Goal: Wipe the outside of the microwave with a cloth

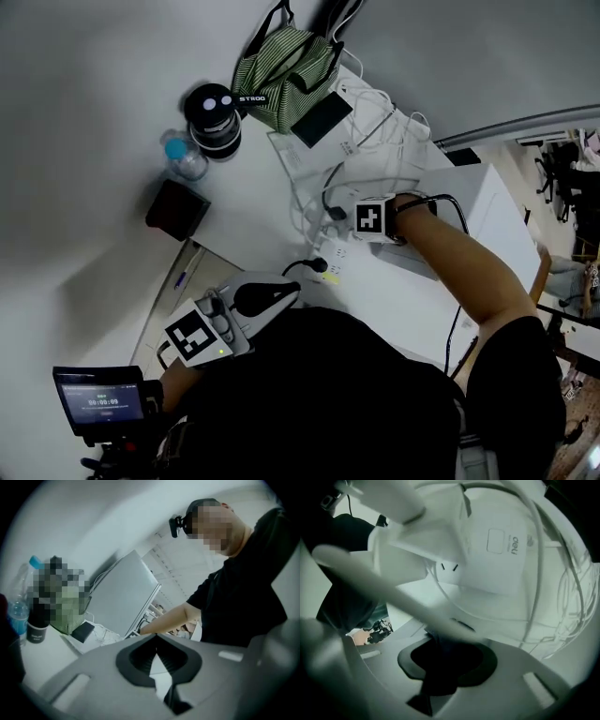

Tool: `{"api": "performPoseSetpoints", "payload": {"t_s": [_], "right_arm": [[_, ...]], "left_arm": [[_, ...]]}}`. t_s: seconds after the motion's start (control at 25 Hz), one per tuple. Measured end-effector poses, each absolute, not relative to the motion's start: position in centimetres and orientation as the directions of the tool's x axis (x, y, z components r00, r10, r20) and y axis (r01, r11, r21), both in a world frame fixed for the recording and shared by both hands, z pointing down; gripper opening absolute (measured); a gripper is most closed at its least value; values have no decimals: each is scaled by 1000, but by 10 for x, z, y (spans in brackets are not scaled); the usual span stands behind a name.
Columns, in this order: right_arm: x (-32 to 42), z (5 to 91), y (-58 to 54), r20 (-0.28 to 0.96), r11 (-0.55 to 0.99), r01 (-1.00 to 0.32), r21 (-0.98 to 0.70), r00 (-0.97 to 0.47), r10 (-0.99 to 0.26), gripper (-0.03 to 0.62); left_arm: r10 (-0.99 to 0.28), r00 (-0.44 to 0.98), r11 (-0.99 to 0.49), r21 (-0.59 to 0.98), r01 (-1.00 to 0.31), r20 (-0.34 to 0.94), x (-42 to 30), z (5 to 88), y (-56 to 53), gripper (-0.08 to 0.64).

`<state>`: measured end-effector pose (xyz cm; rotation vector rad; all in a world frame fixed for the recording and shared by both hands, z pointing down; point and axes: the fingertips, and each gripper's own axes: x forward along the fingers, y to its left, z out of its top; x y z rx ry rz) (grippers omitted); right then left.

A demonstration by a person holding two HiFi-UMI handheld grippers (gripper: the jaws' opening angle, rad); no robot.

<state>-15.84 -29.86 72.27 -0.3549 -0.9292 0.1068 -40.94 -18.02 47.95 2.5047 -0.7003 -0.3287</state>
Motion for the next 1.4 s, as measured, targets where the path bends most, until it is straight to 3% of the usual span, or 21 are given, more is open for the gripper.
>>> {"api": "performPoseSetpoints", "payload": {"t_s": [0.12, 0.28, 0.4, 0.64, 1.08, 1.28, 1.4], "right_arm": [[-168, 658, -294, 762, 938, 33, -346, 593, 260, 98], [-185, 546, -280, 805, 936, 111, -333, 551, 221, 98], [-179, 508, -258, 812, 940, 136, -312, 552, 190, 100], [-173, 569, -245, 802, 954, 168, -249, 588, 106, 97], [-176, 729, -254, 817, 935, 253, -247, 573, 61, 87], [-187, 665, -244, 828, 951, 205, -233, 555, 83, 97], [-203, 568, -247, 917, 980, 187, -74, 399, -7, 98]], "left_arm": [[-510, 851, -767, 515, -382, -128, -400, 464, -184, 5], [-450, 874, -834, 437, -338, -183, -385, 436, -196, 4], [-403, 890, -875, 373, -308, -212, -377, 417, -198, 5], [-378, 898, -896, 333, -293, -226, -379, 420, -191, 5], [-479, 870, -783, 506, -362, -119, -408, 473, -173, 5], [-434, 886, -832, 449, -325, -164, -394, 448, -178, 5], [-363, 913, -884, 377, -275, -185, -374, 418, -190, 5]]}}
